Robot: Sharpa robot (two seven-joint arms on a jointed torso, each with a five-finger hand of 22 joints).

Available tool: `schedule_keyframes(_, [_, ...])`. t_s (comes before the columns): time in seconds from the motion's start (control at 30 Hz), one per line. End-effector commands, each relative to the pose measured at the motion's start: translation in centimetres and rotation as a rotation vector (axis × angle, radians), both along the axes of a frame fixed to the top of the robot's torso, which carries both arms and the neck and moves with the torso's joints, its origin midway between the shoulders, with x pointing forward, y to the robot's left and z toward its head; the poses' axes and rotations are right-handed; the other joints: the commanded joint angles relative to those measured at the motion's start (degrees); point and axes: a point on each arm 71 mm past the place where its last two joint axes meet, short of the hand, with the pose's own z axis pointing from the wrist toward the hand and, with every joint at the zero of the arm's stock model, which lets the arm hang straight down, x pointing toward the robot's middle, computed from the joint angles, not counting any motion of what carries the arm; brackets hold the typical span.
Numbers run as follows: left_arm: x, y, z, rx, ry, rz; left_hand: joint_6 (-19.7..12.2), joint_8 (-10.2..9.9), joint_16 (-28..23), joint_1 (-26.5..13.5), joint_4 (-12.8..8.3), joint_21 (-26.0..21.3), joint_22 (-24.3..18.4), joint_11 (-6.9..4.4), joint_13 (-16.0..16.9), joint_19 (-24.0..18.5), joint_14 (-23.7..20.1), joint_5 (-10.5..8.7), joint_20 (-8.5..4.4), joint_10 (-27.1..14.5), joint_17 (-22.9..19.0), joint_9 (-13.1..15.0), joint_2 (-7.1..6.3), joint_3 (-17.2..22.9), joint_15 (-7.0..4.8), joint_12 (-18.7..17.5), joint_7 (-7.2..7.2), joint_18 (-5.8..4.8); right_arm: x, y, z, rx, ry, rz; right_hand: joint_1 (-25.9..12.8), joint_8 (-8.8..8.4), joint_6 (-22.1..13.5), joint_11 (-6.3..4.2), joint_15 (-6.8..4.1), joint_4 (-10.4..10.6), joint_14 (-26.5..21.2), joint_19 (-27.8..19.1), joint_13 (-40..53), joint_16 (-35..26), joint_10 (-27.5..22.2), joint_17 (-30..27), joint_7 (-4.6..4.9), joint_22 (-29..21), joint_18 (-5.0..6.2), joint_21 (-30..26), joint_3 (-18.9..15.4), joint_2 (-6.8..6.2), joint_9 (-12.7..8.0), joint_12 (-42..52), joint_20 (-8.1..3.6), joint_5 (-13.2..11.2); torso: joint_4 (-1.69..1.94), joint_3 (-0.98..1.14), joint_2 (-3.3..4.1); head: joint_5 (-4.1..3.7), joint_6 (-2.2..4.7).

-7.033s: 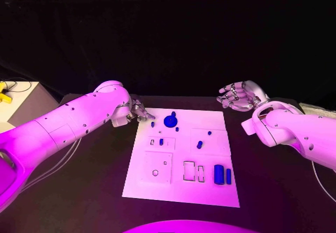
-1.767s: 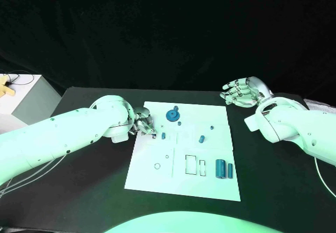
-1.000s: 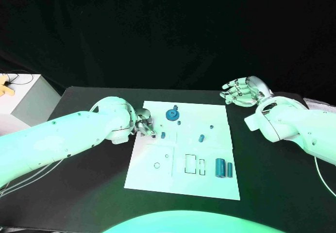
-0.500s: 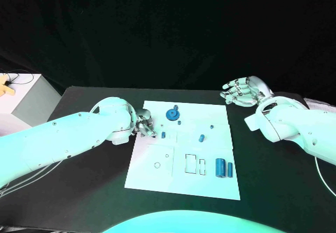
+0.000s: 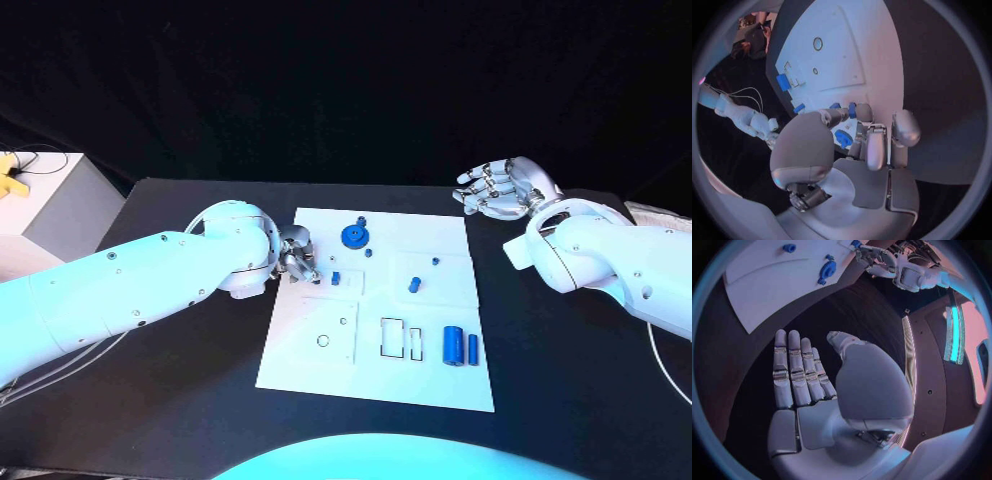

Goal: Assemble the parts on the task board

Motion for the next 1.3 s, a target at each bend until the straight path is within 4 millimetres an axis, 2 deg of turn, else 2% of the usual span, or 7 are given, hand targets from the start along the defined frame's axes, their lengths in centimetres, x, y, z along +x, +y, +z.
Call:
schedule_keyframes(0.03, [-0.05, -0.13, -0.15, 0.011, 0.011, -0.012, 0.1, 0.3, 0.3, 0.0, -9.6, 0.2, -0.1, -0.32, 0.0, 0.3, 4.0, 0.19, 0.13, -0.1, 10.0, 0.1, 0.64, 9.9, -0.37, -0.4, -0.38, -0.63, -0.07, 0.16, 0.01, 0.0, -0.002, 0.018, -0.5, 0.35, -0.4, 0.2, -0.04, -0.1, 0.4, 0.4, -0.1, -0.3, 0.0, -0.1, 1.12, -0.1, 0.73, -0.4, -0.3, -0.01, -0.1, 0.1, 0.2, 0.3, 0.03, 0.02, 0.02, -0.03, -0.02])
schedule_keyframes(0.3, [0.14, -0.34, -0.49, 0.008, 0.01, -0.006, 0.1, 0.3, 0.2, -0.1, -9.7, 0.1, -0.2, -0.3, -0.2, 0.2, 4.0, 0.14, 0.13, -0.1, 10.0, 0.1, 0.56, 9.9, -0.36, -0.4, -0.37, -0.61, -0.08, 0.13, 0.01, 0.0, -0.002, 0.018, -0.5, 0.4, -0.4, 0.18, -0.05, -0.1, 0.5, 0.4, -0.2, -0.4, 0.0, -0.1, 1.1, -0.3, 0.74, -0.4, -0.3, 0.06, -0.1, 0.2, 0.19, 0.5, -0.02, -0.09, 0.05, -0.16, -0.01])
schedule_keyframes(0.4, [0.2, -0.33, -0.54, 0.005, 0.004, 0.0, 0.1, 0.3, 0.2, -0.3, -9.7, 0.1, -0.2, -0.3, -0.3, 0.2, 3.9, 0.1, 0.13, -0.1, 9.9, 0.1, 0.53, 10.0, -0.36, -0.5, -0.37, -0.61, -0.09, 0.11, 0.01, 0.0, -0.002, 0.018, -0.5, 0.4, -0.4, 0.18, -0.05, -0.1, 0.5, 0.4, -0.3, -0.4, 0.0, -0.2, 1.09, -0.3, 0.74, -0.4, -0.2, 0.08, -0.1, 0.2, 0.19, 0.5, -0.01, -0.05, 0.01, -0.14, -0.06])
schedule_keyframes(0.97, [-0.28, -0.11, -0.55, -0.009, -0.006, 0.002, 0.2, 0.5, 0.4, -0.4, -9.9, 0.2, 0.0, -0.35, -0.1, 0.3, 4.1, 0.13, 0.11, 0.1, 10.3, 0.1, 0.66, 10.3, -0.39, -0.4, -0.43, -0.66, -0.1, 0.02, -0.03, -0.001, -0.001, 0.017, -0.5, 0.42, -0.4, 0.17, -0.05, -0.1, 0.5, 0.4, -0.4, -0.5, 0.0, -0.2, 1.09, -0.4, 0.74, -0.4, -0.2, 0.1, -0.1, 0.2, 0.19, 0.8, 0.08, -0.13, 0.01, -0.32, -0.19])
schedule_keyframes(1.3, [-0.39, -0.1, -0.67, 0.003, 0.012, -0.01, 0.2, 0.5, 0.4, -0.4, -10.0, 0.3, 0.1, -0.37, -0.1, 0.4, 4.1, 0.14, 0.1, 0.1, 10.3, 0.1, 0.67, 10.4, -0.41, -0.4, -0.45, -0.67, -0.1, 0.02, -0.06, -0.001, 0.0, 0.017, -0.5, 0.42, -0.4, 0.17, -0.05, -0.1, 0.5, 0.4, -0.4, -0.5, 0.0, -0.2, 1.09, -0.4, 0.74, -0.4, -0.2, 0.1, -0.1, 0.2, 0.19, 0.8, 0.04, 0.0, -0.01, -0.23, -0.33])
